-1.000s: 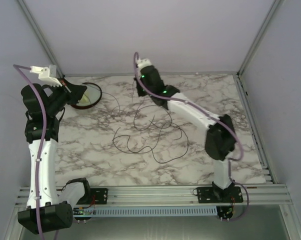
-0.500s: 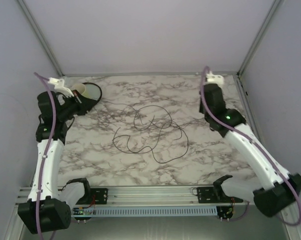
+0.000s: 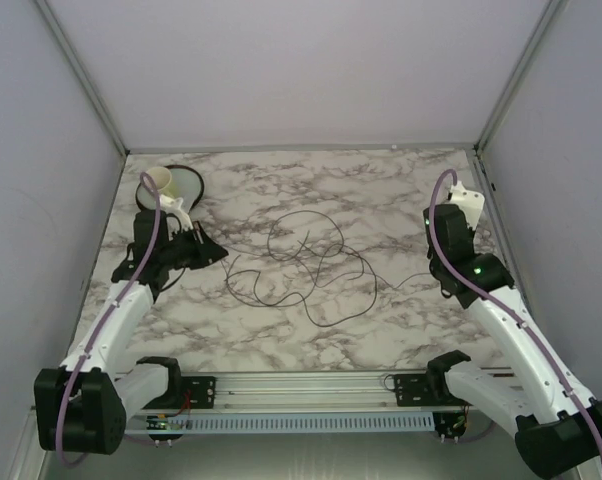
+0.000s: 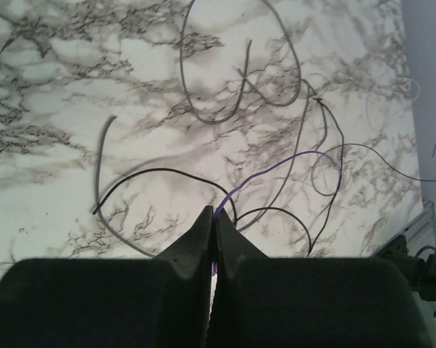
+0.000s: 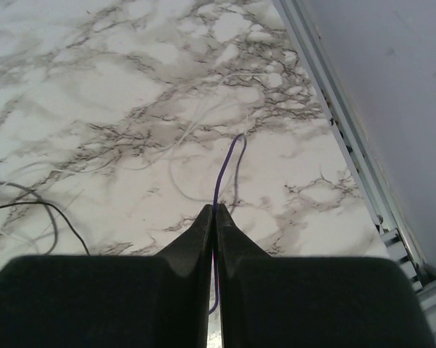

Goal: Zip-tie the wires
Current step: Straighten the cable at the center of the board.

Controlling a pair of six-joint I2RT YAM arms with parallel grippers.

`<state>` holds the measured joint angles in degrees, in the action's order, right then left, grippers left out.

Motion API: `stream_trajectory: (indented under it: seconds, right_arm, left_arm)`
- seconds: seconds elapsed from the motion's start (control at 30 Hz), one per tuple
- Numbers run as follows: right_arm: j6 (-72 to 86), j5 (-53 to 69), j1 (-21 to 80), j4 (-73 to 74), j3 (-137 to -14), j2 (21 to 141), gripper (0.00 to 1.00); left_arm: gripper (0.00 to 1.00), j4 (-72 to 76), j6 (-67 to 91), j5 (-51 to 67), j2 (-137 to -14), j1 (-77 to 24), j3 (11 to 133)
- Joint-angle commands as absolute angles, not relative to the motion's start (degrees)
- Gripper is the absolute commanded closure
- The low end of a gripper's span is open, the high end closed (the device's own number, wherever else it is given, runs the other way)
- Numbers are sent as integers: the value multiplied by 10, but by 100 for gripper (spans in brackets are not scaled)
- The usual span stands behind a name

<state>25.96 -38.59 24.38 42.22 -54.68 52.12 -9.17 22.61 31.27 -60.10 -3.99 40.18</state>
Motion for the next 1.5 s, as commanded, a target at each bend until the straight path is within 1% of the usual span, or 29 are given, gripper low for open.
stream_trajectory:
  seconds: [0.0,0.2,0.33,0.43,0.47,0.53,0.63,0.73,0.8,0.87,0.93,0.97,1.07,1.17,1.27,1.33,1.47]
  right_arm:
    - [270,-422,236,411,-527,529,100]
    - [260,-413,232,375,-482,570,100]
    - [253,-405,227,370,-486,598,100]
    - [248,-401,220,368,-488,614,100]
    - [248,-402,220,368,-489,617,97]
    - [249,-407,218,368,-490,620,84]
    - [255,-426,216,368,-489,604,67]
    - [253,-426,209,369,-496,582,56]
    - [249,-415,207,369,-512,578,51]
    - [242,-385,207,363,-536,585,50]
    - [237,-331,207,349,-560,602,50]
    - [233,-293,209,336,-570,611,50]
    - [236,-235,225,285,-580,639,50]
    - [240,-200,243,221,-581,679,49]
    - [247,-183,261,190,-593,721,49]
    - [252,-181,272,176,-599,739,48]
    - [263,-172,285,161,-599,751,47]
  left_arm:
    - [100,-63,232,287,-618,-49,388]
    - [100,-105,203,245,-667,-54,394]
    - [100,-124,190,183,-685,-54,391]
    - [100,-116,188,177,-709,-54,386]
    - [100,-115,186,183,-718,-54,386]
    - [99,-115,181,191,-736,-54,386]
    - [94,-116,178,190,-750,-54,385]
    - [86,-116,176,200,-758,-55,389]
    - [76,-120,173,204,-764,-56,397]
    - [59,-130,166,200,-770,-55,407]
    - [48,-142,161,187,-773,-55,420]
    - [44,-150,158,175,-774,-55,428]
    - [34,-163,149,143,-765,-55,456]
    - [26,-139,147,158,-751,-57,493]
    - [21,-96,155,198,-752,-73,539]
    - [21,-81,158,216,-774,-95,579]
    - [21,-79,164,232,-862,-156,652]
